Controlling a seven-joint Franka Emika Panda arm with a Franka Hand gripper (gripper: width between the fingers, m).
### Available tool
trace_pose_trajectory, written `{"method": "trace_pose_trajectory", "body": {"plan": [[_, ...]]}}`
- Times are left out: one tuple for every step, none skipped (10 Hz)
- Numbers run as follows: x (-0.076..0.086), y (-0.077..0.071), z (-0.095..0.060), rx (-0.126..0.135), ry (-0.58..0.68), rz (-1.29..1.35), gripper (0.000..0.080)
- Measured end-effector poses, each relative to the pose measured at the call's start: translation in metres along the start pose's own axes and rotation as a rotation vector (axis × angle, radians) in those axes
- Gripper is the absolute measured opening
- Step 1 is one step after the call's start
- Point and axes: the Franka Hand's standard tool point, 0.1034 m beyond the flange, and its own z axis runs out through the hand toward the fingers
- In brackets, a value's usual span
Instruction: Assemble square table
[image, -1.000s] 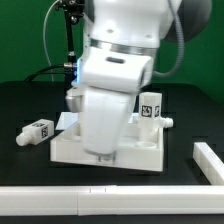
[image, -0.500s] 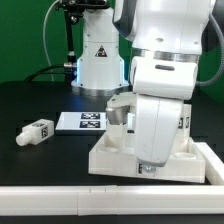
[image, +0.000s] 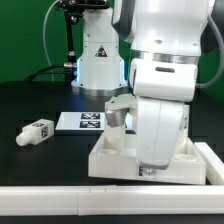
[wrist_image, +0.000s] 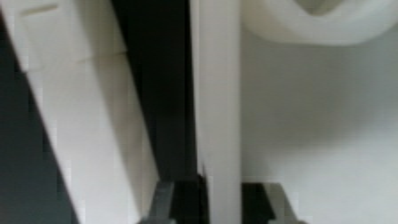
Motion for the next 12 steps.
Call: {"method": "trace_pose_trajectory", "body": {"plan": [[0.01,0.006,0.0,-0.009,0.01,-0.007,0.0057],[0.016,0.009,0.001,-0.017,0.008,-0.006,0.0057],[0.019,0.011,0.002,-0.019,-0.005,-0.016,0.0057],[0.021,0.012,0.002,-0.008,-0.018,-0.028,0.0057],[0.02,0.011,0.005,-0.009,-0.019,-0.033,0.0057],[0.019,0.011,0.005,-0.016,-0.016,-0.032,0.0057],[0.019,0.011,0.005,-0.016,-0.016,-0.03,0.0068],[0.019,0.011,0.005,-0.015,-0.016,-0.027,0.0068],[0.019,0.011,0.005,-0.015,-0.017,-0.025,0.0247],[0.017,0.013,0.002,-0.019,-0.018,0.001,0.0247],[0.015,0.015,-0.018,-0.03,-0.016,0.028,0.043],[0.012,0.008,-0.04,-0.039,-0.012,0.049,0.0558]]}}
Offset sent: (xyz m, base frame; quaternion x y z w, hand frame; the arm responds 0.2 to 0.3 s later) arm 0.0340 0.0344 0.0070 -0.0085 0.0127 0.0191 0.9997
